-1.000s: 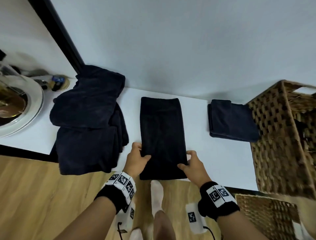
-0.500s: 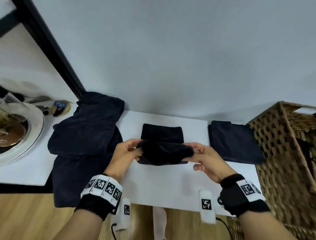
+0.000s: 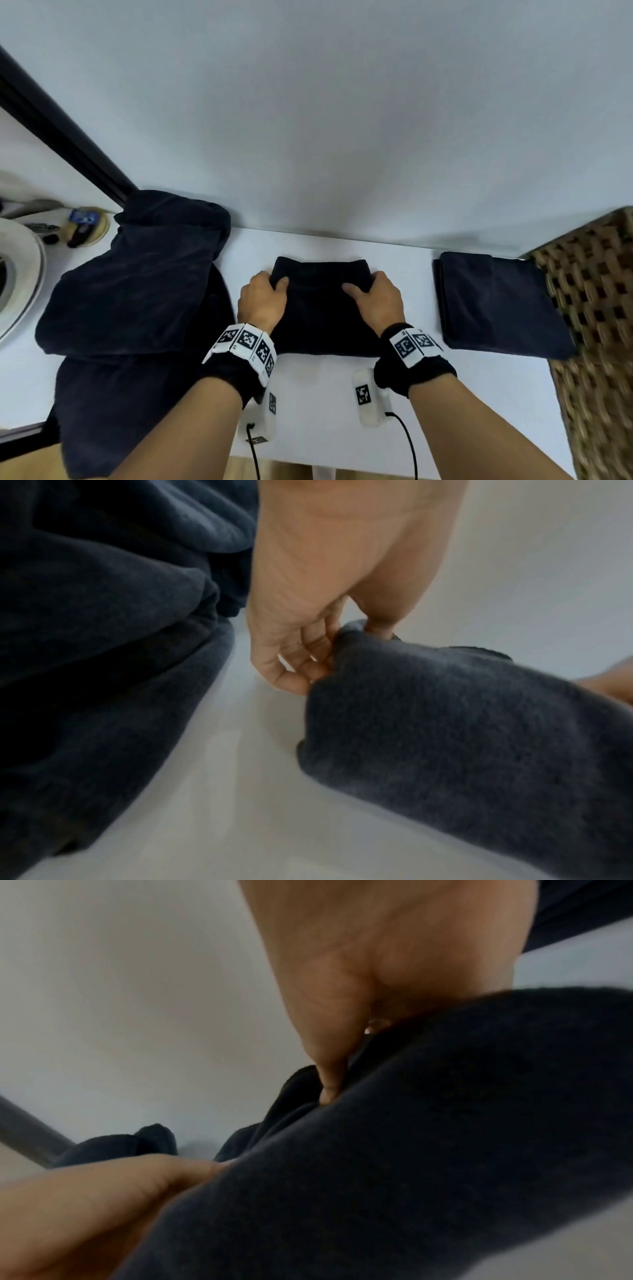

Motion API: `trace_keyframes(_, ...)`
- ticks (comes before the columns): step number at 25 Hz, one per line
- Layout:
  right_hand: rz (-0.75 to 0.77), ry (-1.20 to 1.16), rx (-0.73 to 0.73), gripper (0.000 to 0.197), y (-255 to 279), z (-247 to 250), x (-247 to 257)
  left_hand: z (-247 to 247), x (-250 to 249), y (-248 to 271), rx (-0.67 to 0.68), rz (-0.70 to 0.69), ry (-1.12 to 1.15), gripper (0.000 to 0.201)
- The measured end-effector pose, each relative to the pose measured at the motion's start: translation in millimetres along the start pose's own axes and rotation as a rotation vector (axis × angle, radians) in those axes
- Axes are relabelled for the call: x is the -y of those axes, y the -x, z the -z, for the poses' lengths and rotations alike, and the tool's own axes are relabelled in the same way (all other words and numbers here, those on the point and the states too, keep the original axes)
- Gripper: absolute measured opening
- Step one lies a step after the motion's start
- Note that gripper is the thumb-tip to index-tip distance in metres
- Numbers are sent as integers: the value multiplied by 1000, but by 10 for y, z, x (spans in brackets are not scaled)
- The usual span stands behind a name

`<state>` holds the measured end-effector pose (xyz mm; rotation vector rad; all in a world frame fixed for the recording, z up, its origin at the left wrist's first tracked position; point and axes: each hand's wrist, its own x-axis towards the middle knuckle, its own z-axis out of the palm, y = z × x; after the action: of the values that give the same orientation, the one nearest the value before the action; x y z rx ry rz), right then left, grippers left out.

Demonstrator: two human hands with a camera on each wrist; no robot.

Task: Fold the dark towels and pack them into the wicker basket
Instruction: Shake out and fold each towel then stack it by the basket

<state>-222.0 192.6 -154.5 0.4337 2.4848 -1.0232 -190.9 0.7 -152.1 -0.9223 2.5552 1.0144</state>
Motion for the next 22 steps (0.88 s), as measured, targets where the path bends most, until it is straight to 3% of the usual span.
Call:
trace_keyframes(3, -33, -29, -72, 45, 11, 3, -30, -31, -21, 74, -83, 78, 58, 42)
trace_keyframes(6, -73, -52, 42, 56, 87, -53, -13, -171, -84, 226, 50, 130, -1, 62)
trace_keyframes(8, -74, 44, 53, 48, 78, -8, -33, -178, -105, 234, 42, 157, 10, 53)
trace_keyframes(9, -41, 100, -38, 42, 61, 37, -49, -141, -114, 224, -3, 165, 36, 46)
trace_keyframes(10, 55, 145, -176, 36, 63, 68, -64, -104, -110, 226, -86, 110, 30, 39)
trace_keyframes(12, 481, 205, -377, 33, 102, 11, -69, -119, -93, 266, -272, -248, -107, 39)
trace_keyframes(14, 833, 387, -273, 40, 184, -220, -112, -295, -1, 363, -233, -639, -354, 50)
trace_keyframes(15, 877, 490, -204, 44, 180, -312, -192, -383, 83, 389, -166, -711, -471, 56)
trace_keyframes(17, 755, 596, -151, 52, 94, -283, -364, -435, 273, 357, -109, -701, -616, 63)
trace_keyframes(19, 563, 557, -206, 57, -30, -151, -473, -401, 370, 279, -135, -605, -628, 66)
trace_keyframes(22, 240, 240, -224, 53, 5, -25, -442, -306, 332, 327, -209, -354, -351, 65)
